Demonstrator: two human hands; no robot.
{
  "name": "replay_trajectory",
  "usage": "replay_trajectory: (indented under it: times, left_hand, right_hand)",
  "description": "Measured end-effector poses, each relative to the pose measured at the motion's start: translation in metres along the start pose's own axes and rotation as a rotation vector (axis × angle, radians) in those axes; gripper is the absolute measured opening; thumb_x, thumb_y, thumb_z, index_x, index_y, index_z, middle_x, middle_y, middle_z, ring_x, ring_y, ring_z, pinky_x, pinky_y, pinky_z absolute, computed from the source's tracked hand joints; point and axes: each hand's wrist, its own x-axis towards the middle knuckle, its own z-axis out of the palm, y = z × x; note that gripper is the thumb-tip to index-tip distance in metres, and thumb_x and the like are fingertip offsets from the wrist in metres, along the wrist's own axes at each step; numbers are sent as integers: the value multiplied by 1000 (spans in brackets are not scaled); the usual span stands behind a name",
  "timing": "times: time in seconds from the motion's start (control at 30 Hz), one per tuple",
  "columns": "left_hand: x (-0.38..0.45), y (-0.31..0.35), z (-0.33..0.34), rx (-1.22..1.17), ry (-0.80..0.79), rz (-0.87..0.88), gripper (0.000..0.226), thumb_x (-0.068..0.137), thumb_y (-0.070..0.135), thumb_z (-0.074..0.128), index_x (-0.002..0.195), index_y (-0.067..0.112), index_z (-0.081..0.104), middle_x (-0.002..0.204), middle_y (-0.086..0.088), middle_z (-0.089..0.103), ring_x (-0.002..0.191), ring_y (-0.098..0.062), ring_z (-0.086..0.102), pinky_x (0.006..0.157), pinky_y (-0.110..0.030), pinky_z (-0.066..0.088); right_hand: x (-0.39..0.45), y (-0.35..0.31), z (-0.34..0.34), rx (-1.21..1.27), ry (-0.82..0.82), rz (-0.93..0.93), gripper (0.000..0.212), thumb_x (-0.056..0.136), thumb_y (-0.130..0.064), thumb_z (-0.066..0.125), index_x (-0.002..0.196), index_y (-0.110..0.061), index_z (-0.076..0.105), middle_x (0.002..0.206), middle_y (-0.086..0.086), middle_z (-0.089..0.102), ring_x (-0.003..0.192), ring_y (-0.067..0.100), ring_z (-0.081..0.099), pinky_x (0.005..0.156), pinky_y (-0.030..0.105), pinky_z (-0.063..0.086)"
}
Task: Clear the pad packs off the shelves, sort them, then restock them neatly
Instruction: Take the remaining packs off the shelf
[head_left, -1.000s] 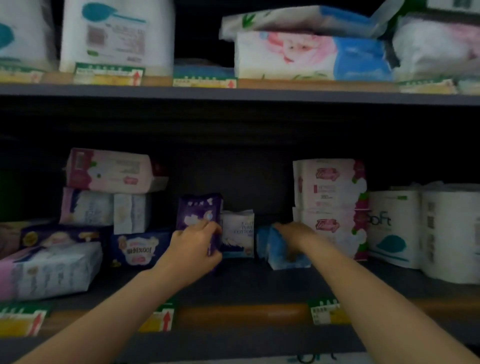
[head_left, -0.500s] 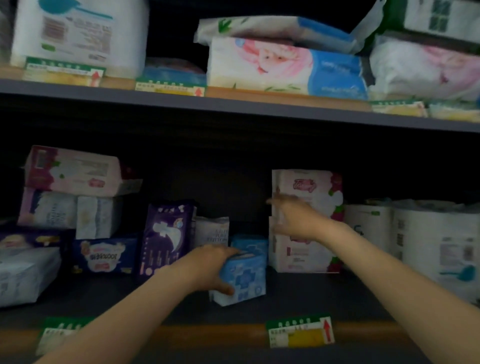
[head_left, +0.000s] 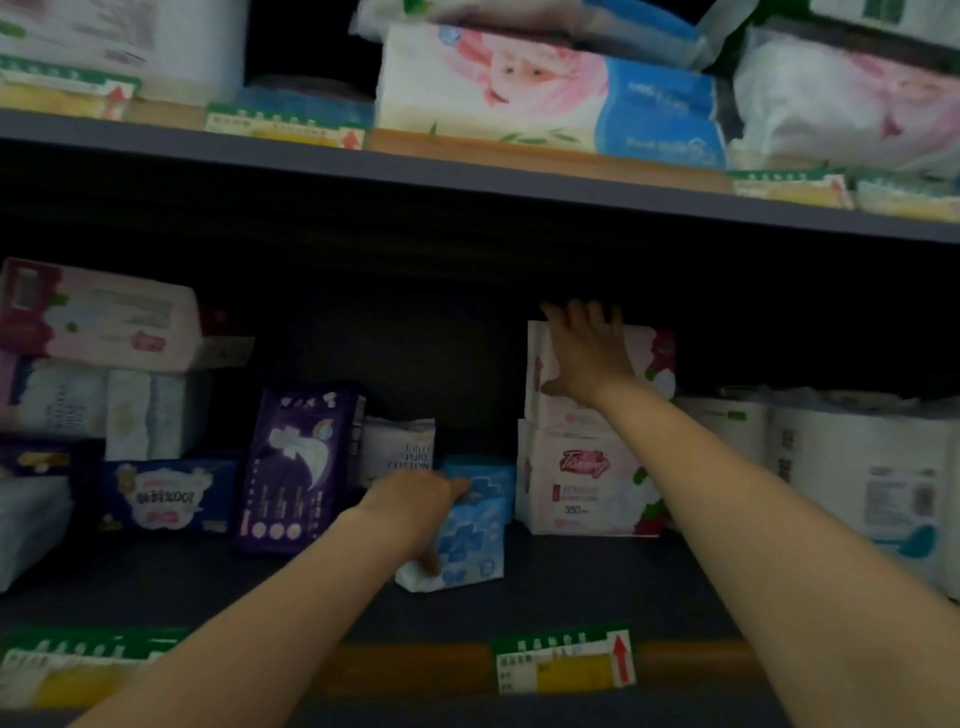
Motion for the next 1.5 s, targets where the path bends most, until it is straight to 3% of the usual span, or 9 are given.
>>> replay_trajectory:
  times: [0.13,0.3,0.47,0.63,0.87,1.0,1.13,1.37,1.5]
  left_hand:
    - [-3,-1,-2,14,0,-2,88,79,30,73,147,26,18,139,-7,42,123,-25,45,99,-35,43]
    - [-6,-5,-2,-36,-2,17,81,76,32,75,142,26,28,140,-5,42,122,-24,46,100,-37,43]
    - [-6,-7,-1,-17,23,13,80,77,31,74,142,27,29,138,-5,43,122,-25,46,99,-39,43]
    - [-6,-3,3,9,36,-4,81,79,27,72,144,25,24,136,-8,43,121,-28,46,96,-40,45]
    - [3,-4,7,15,35,-11,84,80,27,71,146,27,19,137,-7,43,121,-27,47,96,-37,45]
    - [6,-1,8,26,22,-19,81,80,28,70,145,28,21,135,-7,45,119,-26,48,96,-38,45]
    - [7,-2,9,-7,3,-29,83,77,30,72,143,28,22,133,-7,48,117,-26,50,96,-37,46]
    - [-16,-11,5,-292,-23,-61,72,76,44,72,134,28,32,132,-3,50,117,-23,49,95,-29,39]
    - [-23,-10,9,-319,264,-62,66,72,44,74,124,28,37,123,-5,56,114,-28,47,99,-37,36]
  right_hand:
    - [-9,10,0,86,-97,7,120,70,-37,79,150,-19,-8,157,9,5,144,30,6,116,44,5]
    - [-29,0,15,5,-54,-32,104,78,-43,68,150,-14,-2,145,13,33,135,29,25,115,44,1]
    - [-13,5,11,115,-86,-19,112,78,-36,72,149,-17,-12,159,5,-3,145,26,-3,117,46,0]
    - [4,10,5,208,-214,84,119,72,-36,78,150,-16,-10,158,8,2,145,24,3,118,46,2]
    - [-18,3,-13,-106,44,-31,114,70,-52,73,150,-25,-3,148,12,15,132,33,22,108,46,18]
    - [-30,18,-23,-129,-188,12,130,63,-56,77,146,-34,-20,156,13,-9,141,42,0,112,56,-1]
    - [-45,11,-31,-78,-333,70,121,70,-46,77,147,-35,-17,151,17,13,135,43,20,108,57,21]
    - [-79,20,-45,150,-356,176,124,64,-51,79,149,-33,-10,155,15,1,138,44,10,108,56,22]
    - [-113,19,-44,112,-259,245,113,67,-43,79,149,-30,2,148,16,13,129,43,24,102,52,31]
